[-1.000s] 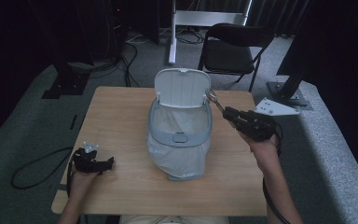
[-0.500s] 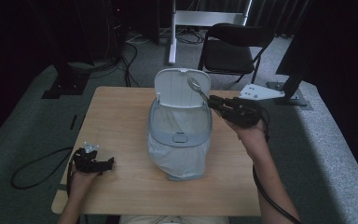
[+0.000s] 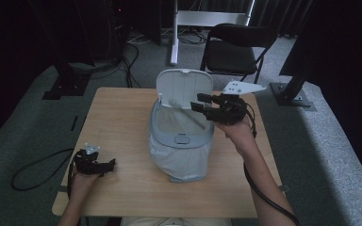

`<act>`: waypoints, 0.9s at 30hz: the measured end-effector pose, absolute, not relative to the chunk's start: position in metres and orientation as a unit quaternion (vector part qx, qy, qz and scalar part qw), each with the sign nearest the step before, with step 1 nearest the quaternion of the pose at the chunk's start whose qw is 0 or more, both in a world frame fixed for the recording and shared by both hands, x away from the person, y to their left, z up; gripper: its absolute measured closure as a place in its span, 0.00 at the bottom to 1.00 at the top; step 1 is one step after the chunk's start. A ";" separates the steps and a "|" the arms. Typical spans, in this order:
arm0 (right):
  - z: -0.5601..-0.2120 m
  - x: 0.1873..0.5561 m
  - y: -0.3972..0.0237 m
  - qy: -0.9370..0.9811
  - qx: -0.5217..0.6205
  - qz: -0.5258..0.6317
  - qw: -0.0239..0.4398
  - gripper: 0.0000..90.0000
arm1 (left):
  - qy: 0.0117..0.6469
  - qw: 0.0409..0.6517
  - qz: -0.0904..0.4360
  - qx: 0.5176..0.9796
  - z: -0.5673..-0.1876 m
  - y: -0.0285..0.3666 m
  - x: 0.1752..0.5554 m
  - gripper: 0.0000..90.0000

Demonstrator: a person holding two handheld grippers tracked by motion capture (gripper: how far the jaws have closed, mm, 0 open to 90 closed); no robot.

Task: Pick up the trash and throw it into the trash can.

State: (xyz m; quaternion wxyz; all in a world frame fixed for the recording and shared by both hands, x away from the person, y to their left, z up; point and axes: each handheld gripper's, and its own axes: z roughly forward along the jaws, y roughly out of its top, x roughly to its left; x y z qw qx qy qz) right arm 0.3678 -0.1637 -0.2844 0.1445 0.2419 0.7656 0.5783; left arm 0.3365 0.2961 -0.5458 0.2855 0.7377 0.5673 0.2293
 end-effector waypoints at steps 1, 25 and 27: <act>-0.285 0.368 -0.164 0.761 0.250 0.580 0.146 0.52 | 0.567 0.286 0.229 0.738 -0.546 0.296 0.336 0.00; -0.309 0.358 -0.207 0.728 0.308 0.590 0.164 0.15 | 0.568 0.285 0.229 0.737 -0.546 0.296 0.336 0.00; -0.313 0.359 -0.211 0.729 0.317 0.582 0.169 0.15 | 0.567 0.285 0.229 0.738 -0.546 0.296 0.336 0.00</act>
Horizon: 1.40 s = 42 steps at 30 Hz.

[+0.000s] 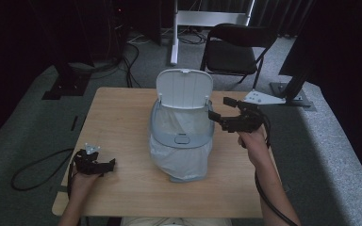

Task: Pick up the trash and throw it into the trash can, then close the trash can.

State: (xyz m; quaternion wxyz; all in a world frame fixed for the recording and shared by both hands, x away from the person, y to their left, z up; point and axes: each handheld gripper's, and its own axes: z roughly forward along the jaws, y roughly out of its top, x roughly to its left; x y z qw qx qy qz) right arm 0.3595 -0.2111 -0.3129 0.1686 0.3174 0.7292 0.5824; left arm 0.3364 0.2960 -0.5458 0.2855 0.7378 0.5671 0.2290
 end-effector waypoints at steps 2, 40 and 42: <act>-0.316 0.361 -0.215 0.730 0.324 0.575 0.176 0.15 | 0.567 0.285 0.229 0.738 -0.546 0.296 0.336 0.00; -0.307 0.450 -0.236 0.682 0.440 0.555 0.181 0.16 | 0.566 0.286 0.229 0.738 -0.546 0.296 0.337 0.00; -0.308 0.452 -0.231 0.688 0.437 0.552 0.177 0.16 | 0.566 0.286 0.229 0.738 -0.546 0.296 0.337 0.00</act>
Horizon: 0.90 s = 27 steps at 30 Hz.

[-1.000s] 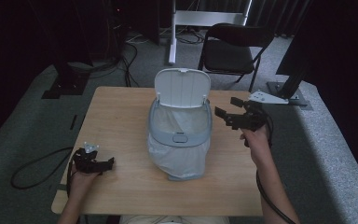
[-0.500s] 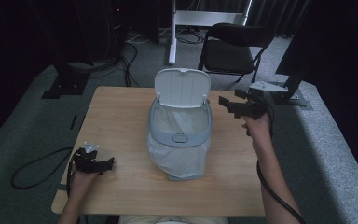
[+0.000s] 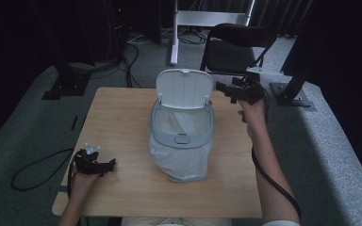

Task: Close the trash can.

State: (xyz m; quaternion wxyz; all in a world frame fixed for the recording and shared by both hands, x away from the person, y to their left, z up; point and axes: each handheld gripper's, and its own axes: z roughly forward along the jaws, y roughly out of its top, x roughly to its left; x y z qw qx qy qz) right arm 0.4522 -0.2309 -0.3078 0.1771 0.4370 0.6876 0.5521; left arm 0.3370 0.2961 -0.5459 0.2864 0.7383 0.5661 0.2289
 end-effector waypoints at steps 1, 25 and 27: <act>-0.308 0.453 -0.229 0.692 0.435 0.548 0.178 0.16 | 0.566 0.287 0.229 0.739 -0.546 0.296 0.337 0.00; -0.275 0.457 -0.215 0.705 0.385 0.586 0.106 0.18 | 0.567 0.286 0.228 0.738 -0.546 0.296 0.339 0.00; -0.277 0.450 -0.211 0.718 0.369 0.582 0.093 0.18 | 0.567 0.285 0.228 0.739 -0.546 0.296 0.338 0.00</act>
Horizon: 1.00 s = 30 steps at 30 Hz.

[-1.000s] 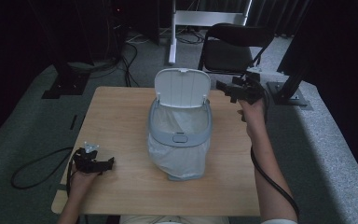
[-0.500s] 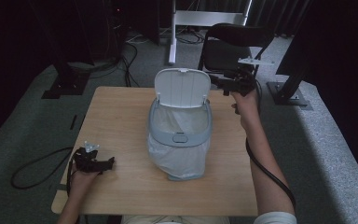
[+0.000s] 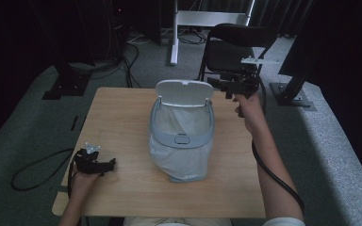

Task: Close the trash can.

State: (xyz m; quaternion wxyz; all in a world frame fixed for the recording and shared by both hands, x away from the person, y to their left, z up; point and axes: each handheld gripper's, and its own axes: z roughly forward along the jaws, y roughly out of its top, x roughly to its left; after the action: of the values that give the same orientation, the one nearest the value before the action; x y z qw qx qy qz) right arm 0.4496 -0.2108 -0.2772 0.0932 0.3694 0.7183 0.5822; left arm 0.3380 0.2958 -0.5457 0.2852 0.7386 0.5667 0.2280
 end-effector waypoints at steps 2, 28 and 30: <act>-0.281 0.442 -0.204 0.730 0.358 0.576 0.082 0.18 | 0.565 0.285 0.228 0.739 -0.546 0.296 0.338 0.00; -0.317 0.372 -0.155 0.793 0.260 0.545 0.082 0.12 | 0.565 0.286 0.229 0.739 -0.546 0.296 0.337 0.00; -0.319 0.368 -0.152 0.795 0.255 0.542 0.099 0.12 | 0.565 0.286 0.229 0.739 -0.546 0.296 0.337 0.00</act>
State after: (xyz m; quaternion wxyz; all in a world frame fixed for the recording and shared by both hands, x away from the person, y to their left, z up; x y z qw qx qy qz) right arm 0.3676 -0.1523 -0.3190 0.0985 0.2546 0.7950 0.5417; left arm 0.3373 0.2961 -0.5458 0.2858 0.7393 0.5651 0.2289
